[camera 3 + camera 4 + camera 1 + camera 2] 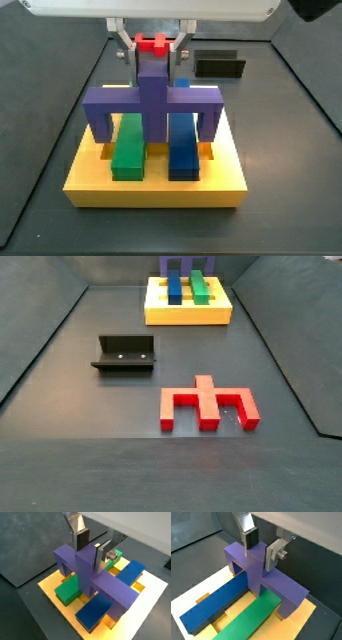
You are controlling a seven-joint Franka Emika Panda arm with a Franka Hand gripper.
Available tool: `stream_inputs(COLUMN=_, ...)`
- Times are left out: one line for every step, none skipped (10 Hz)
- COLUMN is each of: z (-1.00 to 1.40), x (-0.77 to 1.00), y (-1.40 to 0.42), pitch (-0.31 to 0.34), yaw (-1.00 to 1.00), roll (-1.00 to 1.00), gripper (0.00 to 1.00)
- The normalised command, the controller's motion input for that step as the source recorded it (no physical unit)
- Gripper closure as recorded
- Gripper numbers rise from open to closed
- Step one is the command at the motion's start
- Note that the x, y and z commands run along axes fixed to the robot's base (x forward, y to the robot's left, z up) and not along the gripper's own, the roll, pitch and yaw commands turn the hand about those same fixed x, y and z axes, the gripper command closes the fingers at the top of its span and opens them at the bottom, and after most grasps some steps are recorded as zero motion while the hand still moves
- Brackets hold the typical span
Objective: Pick up the purple object. Move up. Move to above the board. Insert the purple object.
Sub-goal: Insert the purple object.
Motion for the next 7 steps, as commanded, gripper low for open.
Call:
stream_inputs(z=-0.07, x=0.26, y=-0.01, pitch=0.000, yaw=0.07, roll=0.04, gripper=1.00)
stream_inputs(z=0.00, x=0.27, y=-0.02, pitch=0.009, yaw=0.04, roll=0.03, gripper=1.00)
stream_inputs(z=-0.02, x=0.11, y=-0.01, pitch=0.000, yaw=0.00, roll=0.03, gripper=1.00)
stream_inputs(z=-0.03, x=0.00, y=0.00, pitch=0.000, yaw=0.00, roll=0.05, gripper=1.00)
stream_inputs(z=-0.03, x=-0.11, y=0.00, pitch=0.000, yaw=0.00, roll=0.07, gripper=1.00)
stream_inputs(z=-0.12, x=-0.11, y=0.00, pitch=0.000, yaw=0.00, roll=0.10, gripper=1.00)
stream_inputs(z=-0.20, x=-0.13, y=0.00, pitch=0.000, yaw=0.00, roll=0.11, gripper=1.00)
